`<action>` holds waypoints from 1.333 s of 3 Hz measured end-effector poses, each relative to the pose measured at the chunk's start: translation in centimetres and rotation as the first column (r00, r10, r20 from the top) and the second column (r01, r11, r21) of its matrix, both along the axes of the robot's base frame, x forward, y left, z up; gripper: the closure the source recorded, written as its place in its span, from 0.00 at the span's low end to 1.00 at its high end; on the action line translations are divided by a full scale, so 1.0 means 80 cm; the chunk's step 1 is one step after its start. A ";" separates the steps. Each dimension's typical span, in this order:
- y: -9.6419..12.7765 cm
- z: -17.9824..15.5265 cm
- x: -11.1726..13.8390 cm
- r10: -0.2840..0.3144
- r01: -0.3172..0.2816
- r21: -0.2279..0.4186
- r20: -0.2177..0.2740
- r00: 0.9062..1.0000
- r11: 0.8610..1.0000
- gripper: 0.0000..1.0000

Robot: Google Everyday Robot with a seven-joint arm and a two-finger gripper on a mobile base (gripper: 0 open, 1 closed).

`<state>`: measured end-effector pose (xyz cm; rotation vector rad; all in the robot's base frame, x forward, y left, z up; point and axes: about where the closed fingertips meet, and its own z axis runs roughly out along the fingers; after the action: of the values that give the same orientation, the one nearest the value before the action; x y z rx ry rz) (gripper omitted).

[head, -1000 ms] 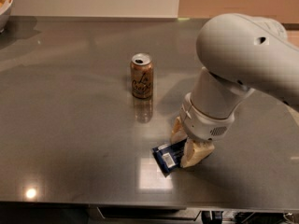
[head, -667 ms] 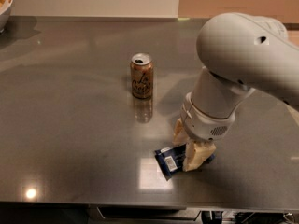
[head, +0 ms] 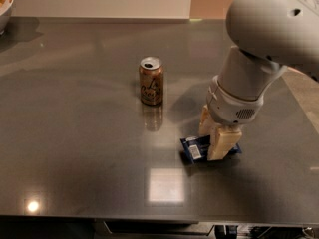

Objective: Move rxbar blueberry near coke can

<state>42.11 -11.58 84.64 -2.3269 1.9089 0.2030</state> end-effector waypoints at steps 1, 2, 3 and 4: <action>-0.019 0.009 0.036 -0.033 0.034 -0.006 0.024 0.999 0.999 1.00; -0.031 0.010 0.071 -0.063 0.063 0.004 0.043 0.997 0.998 1.00; -0.039 0.012 0.105 -0.085 0.084 0.017 0.074 0.994 0.996 1.00; -0.041 0.012 0.126 -0.084 0.082 0.026 0.100 0.991 0.996 1.00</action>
Offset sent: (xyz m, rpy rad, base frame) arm 0.0929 -0.0399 0.0082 0.0133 -0.0551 -0.1016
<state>52.18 -14.82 85.63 -2.1940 1.9398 0.0951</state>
